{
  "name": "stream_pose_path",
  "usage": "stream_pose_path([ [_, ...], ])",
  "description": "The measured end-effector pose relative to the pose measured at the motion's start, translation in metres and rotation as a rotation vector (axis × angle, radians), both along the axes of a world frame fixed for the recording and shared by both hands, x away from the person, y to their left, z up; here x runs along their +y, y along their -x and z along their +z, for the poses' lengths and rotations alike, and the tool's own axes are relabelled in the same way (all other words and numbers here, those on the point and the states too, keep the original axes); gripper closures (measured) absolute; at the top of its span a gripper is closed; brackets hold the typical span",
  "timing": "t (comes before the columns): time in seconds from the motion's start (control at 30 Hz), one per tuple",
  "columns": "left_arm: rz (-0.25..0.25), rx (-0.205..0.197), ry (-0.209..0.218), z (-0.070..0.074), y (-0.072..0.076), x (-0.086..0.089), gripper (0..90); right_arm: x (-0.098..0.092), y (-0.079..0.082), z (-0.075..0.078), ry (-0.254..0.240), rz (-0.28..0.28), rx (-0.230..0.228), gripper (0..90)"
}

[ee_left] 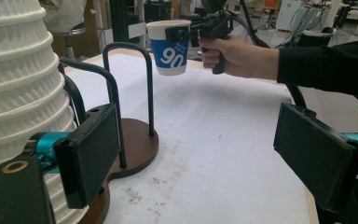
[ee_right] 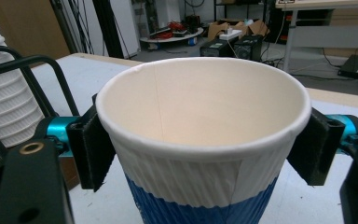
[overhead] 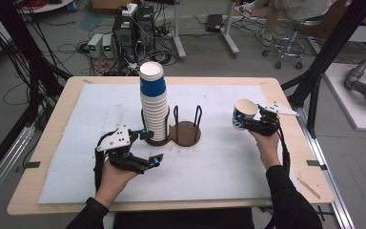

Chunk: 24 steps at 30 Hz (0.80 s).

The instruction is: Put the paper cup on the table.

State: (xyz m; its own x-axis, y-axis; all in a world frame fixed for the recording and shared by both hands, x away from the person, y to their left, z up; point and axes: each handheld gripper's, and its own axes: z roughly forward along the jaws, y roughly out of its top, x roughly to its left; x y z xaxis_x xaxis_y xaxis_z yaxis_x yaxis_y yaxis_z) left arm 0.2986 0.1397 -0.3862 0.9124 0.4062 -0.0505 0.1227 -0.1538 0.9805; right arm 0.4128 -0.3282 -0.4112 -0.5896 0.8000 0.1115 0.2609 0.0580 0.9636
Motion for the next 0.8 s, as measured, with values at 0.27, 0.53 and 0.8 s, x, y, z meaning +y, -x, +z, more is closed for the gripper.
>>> stream_pose_path([
  [0.27, -0.006, 0.003, -0.006, -0.002, 0.001, -0.001, 14.5, 0.004, -0.007, -0.010, 0.025, -0.006, 0.027, 21.2],
  [0.53, 0.003, 0.007, -0.012, -0.004, 0.003, 0.002, 14.5, 0.005, -0.014, -0.019, 0.034, -0.026, 0.044, 21.2],
  [0.8, 0.007, 0.010, -0.013, -0.005, 0.004, 0.004, 14.5, 0.004, -0.019, -0.024, 0.048, -0.052, 0.052, 20.9],
])
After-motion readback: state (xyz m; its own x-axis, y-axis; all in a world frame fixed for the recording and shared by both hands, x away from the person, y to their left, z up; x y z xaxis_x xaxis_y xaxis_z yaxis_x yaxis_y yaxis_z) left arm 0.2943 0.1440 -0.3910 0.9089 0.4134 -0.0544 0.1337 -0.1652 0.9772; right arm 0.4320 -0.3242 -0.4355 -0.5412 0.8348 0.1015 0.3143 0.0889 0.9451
